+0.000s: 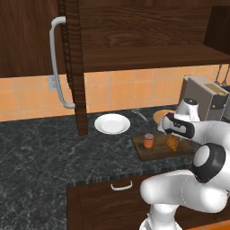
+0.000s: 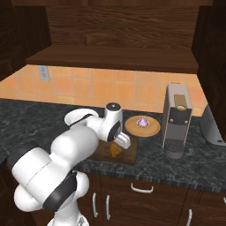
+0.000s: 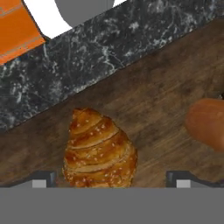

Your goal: From the different types of pastries on the counter, select a croissant and place it on the cutting board. Then retrieve a jar of jam from the cabinet and place it alongside the croissant on the cutting board.

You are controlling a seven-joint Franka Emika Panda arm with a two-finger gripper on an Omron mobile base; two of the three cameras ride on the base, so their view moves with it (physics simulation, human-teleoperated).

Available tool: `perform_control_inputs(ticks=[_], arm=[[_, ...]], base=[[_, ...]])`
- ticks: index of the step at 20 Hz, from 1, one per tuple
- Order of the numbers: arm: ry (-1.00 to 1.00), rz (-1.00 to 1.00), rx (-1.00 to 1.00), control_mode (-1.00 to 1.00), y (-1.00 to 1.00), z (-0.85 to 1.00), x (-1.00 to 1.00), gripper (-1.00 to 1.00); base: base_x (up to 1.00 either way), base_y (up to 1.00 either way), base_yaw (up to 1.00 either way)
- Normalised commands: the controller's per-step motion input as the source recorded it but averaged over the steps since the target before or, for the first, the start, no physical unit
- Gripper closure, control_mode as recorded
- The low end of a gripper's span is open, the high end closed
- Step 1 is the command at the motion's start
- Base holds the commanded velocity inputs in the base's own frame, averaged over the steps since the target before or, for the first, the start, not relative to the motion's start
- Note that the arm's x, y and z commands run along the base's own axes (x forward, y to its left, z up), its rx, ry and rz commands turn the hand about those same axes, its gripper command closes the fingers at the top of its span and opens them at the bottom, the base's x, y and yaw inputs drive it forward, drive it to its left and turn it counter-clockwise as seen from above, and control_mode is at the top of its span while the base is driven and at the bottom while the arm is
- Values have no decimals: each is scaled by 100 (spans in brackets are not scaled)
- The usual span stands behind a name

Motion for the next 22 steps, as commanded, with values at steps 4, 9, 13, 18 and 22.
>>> perform_control_inputs(ticks=[4, 9, 13, 18, 22], arm=[[8, 4, 0, -100, -40, 72, -77, -100], [26, 0, -1, -100, -11, 35, -53, -100], [9, 0, -2, -100, -39, 39, -83, -100], [-9, 0, -1, -100, -55, 17, -98, -100], [-36, 0, -1, -100, -20, -6, -96, -100]], base=[[0, 0, 0], [0, 0, 0], [0, 0, 0], [0, 0, 0], [0, 0, 0]])
